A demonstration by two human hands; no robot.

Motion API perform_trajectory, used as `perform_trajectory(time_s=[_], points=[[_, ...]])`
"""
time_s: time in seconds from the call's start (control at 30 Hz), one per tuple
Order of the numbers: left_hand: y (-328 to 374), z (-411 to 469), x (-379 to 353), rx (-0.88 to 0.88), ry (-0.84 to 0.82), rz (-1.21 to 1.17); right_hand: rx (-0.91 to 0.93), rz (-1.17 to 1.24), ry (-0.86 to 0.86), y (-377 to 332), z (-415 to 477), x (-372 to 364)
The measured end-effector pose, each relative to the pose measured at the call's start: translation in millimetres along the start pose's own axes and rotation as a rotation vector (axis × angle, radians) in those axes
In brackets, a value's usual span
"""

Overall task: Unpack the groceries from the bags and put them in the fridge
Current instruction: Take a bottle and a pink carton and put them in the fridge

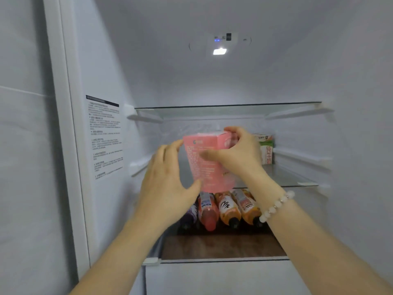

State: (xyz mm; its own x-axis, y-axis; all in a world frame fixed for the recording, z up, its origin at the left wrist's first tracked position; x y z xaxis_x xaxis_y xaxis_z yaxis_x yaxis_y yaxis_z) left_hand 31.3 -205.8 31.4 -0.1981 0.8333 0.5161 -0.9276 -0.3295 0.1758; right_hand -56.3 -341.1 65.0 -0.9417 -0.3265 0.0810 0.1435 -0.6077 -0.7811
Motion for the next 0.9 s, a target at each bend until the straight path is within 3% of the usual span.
perform_trajectory(time_s=[0.13,0.27,0.57,0.73,0.9], points=[[9.4,21.6,-22.6,-0.105,-0.063,0.233,0.014,-0.094,0.047,5.4,6.0,-25.5],[7.2,43.6,-37.4,-0.118,-0.093,0.290,0.003,-0.176,0.049,5.8,12.5,-37.4],[-14.9,70.7,-41.6,-0.076,-0.221,0.207,0.002,-0.351,-0.241,9.7,24.4,-21.7],[-13.0,91.6,-34.8,-0.105,-0.308,0.529,0.021,-0.381,-0.428,3.3,28.6,-13.0],[-13.4,110.3,-33.8,-0.283,-0.343,0.942,0.113,-0.345,-0.526,7.6,22.2,-17.9]])
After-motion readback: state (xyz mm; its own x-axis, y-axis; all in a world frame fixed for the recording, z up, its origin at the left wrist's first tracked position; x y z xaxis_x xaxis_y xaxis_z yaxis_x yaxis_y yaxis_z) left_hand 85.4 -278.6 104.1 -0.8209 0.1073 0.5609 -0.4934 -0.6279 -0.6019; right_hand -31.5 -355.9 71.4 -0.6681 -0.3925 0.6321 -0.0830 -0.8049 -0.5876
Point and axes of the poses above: each hand's wrist, its own z-axis towards the middle knuckle, its own x-axis out of the back of the hand, y = z × x, the point moved 2 cm from there along z, towards the middle knuckle, and after that the axes turned 13 degrees about z, right-handed, at the moved point
